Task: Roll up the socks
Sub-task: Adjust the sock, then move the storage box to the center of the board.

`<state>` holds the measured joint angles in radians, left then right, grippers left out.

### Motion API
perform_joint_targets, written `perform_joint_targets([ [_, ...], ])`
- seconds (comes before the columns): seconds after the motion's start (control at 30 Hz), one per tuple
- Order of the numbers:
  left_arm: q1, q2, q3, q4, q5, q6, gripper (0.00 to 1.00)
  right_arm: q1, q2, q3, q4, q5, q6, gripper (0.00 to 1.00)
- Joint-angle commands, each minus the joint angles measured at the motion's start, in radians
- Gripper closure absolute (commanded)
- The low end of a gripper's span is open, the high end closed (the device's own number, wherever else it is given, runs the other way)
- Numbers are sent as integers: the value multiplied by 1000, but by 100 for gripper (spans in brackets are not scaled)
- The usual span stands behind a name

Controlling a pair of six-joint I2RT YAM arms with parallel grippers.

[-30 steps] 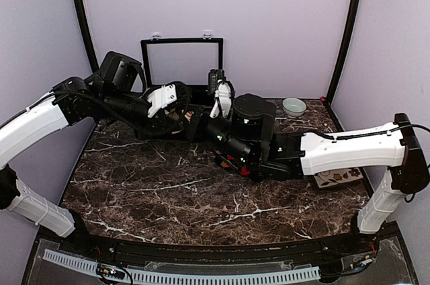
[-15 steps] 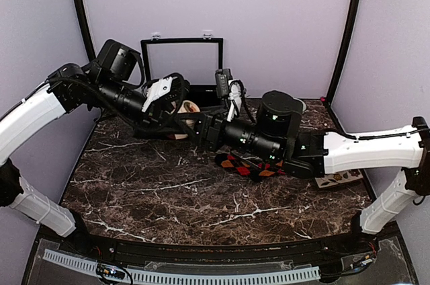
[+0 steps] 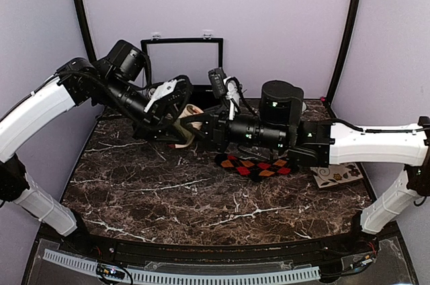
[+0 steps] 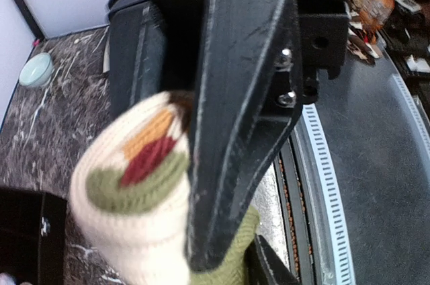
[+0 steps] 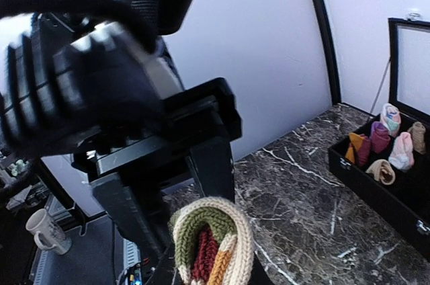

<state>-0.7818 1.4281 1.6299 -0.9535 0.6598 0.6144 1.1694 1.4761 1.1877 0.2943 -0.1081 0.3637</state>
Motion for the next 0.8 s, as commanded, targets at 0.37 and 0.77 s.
perform_joint_targets([
  [0.37, 529, 237, -85, 201, -68, -100, 59, -296, 360, 261, 1, 253, -251, 100],
  [0.77, 622, 541, -4, 458, -214, -87, 70, -373, 768, 629, 24, 198, -305, 100],
])
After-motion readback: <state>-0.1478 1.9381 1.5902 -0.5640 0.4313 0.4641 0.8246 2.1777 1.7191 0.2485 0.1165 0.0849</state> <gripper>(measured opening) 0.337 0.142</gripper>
